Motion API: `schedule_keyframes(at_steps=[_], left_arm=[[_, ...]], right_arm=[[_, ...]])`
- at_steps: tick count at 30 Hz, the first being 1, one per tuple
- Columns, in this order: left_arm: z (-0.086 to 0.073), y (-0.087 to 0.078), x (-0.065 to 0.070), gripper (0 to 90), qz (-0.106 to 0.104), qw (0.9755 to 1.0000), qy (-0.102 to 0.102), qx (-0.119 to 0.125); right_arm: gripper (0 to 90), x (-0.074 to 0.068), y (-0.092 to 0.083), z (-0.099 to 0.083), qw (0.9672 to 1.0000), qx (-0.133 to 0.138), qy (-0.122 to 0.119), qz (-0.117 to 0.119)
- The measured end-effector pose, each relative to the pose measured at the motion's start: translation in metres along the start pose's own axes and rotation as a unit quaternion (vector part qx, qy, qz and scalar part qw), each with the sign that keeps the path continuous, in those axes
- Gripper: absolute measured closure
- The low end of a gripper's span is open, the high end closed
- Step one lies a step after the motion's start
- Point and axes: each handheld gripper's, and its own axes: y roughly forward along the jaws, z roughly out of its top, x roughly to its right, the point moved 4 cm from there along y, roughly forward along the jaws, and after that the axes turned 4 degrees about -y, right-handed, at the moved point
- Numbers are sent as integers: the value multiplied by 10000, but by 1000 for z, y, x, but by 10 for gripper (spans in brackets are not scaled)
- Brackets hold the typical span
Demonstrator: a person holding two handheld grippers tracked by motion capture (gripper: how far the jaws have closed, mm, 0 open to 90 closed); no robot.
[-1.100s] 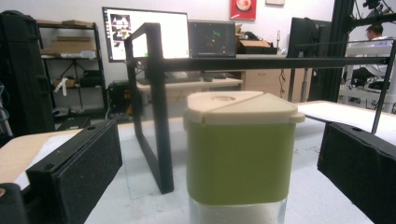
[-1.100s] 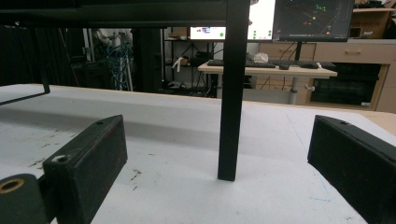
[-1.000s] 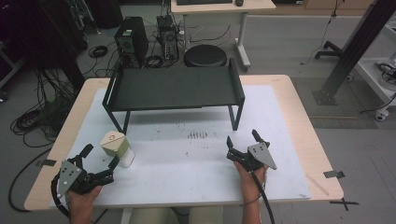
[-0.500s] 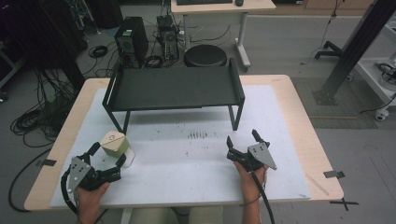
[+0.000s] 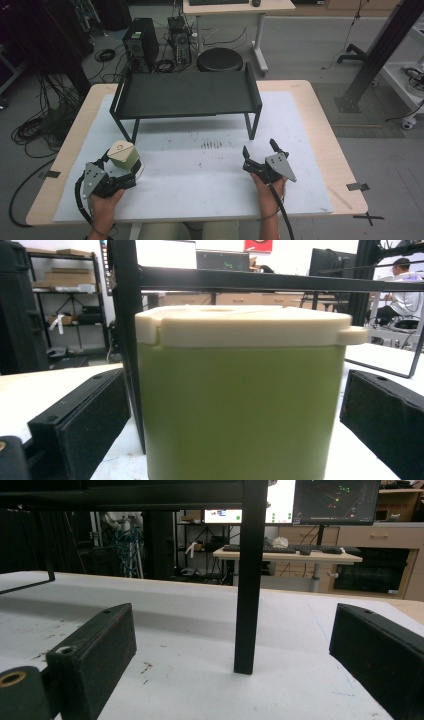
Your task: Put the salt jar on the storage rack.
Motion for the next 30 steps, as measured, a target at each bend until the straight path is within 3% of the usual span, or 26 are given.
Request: schedule_keyframes(at_steps=[14, 19, 30], left_arm=[[-1, 11, -2, 2, 131, 9998, -131, 31], [-2, 12, 0, 2, 128, 9999, -42, 12], [-3, 13, 0, 2, 137, 9999, -54, -28]], right_arm=[[53, 0, 0, 0, 10000, 2, -6, 3], [54, 0, 0, 0, 10000, 4, -5, 11], [57, 0, 0, 0, 10000, 1, -14, 10]])
